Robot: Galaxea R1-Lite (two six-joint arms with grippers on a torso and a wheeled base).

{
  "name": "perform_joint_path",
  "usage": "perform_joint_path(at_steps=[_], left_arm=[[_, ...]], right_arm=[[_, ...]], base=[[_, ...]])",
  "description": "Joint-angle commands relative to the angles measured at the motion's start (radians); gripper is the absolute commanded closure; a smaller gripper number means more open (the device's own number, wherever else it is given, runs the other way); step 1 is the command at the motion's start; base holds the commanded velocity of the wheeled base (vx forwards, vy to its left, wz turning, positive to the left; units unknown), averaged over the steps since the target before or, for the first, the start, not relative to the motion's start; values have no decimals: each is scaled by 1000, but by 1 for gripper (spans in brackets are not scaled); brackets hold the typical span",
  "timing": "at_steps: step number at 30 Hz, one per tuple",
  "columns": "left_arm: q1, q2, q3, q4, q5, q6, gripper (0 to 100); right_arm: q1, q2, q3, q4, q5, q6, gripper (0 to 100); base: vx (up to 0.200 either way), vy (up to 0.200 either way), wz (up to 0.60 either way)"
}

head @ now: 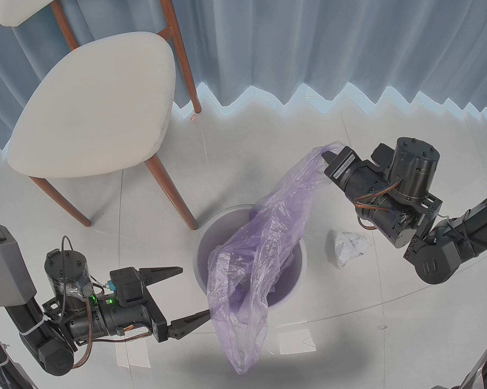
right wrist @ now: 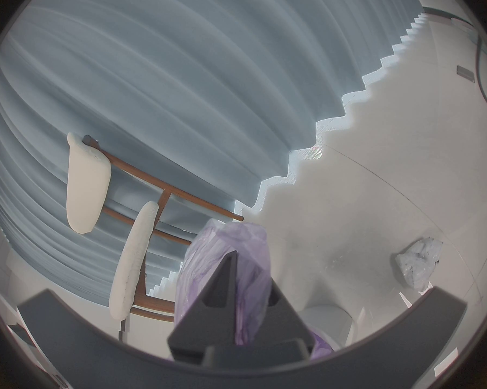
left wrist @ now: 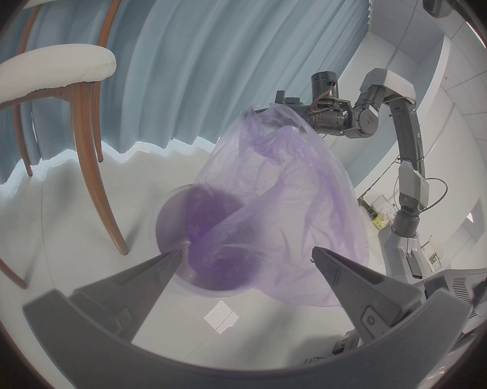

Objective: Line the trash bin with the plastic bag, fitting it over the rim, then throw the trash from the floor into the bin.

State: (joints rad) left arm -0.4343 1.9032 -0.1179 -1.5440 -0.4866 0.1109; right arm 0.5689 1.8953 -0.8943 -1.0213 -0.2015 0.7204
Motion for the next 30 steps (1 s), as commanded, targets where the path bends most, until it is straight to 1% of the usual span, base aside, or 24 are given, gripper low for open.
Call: perform_joint_path(at_steps=[1, 6, 13, 17, 18, 21, 22, 23, 24, 26, 30], left_arm=[[-34, 11, -5, -1, 8, -10, 0], [-78, -13, 12, -1, 8, -14, 0], [-109, -64, 49, 1, 13, -39, 0], [-178, -88, 83, 1, 19, -80, 0], [-207, -84, 81, 1, 45, -91, 0], [-288, -46, 72, 1, 177, -115, 0], [-322, -18, 61, 1, 223, -137, 0], [-322, -18, 61, 1, 223, -137, 0], [-360, 16, 35, -1, 275, -175, 0], [-389, 46, 7, -1, 322, -209, 0], [-419, 102, -68, -1, 430, -246, 0]], right_arm=[[0, -25, 17, -2, 1, -1, 100], [-4, -25, 18, -2, 1, -1, 100], [-11, -18, 28, -8, 1, -3, 100], [-11, -19, 31, -16, 1, -4, 100], [-11, -21, 31, -16, 1, -3, 100], [-11, -25, 31, -16, 1, -3, 100], [-11, -25, 29, -16, 1, -4, 100], [-11, -25, 29, -16, 1, -4, 100], [-11, -25, 29, -16, 1, -4, 100], [-9, -25, 31, -16, 1, -4, 100], [-11, -33, 31, -16, 1, -4, 100]], base=[[0, 0, 0], [0, 0, 0], [0, 0, 0], [0, 0, 0], [0, 0, 0], [0, 0, 0], [0, 0, 0], [0, 0, 0], [0, 0, 0], [0, 0, 0], [0, 0, 0]])
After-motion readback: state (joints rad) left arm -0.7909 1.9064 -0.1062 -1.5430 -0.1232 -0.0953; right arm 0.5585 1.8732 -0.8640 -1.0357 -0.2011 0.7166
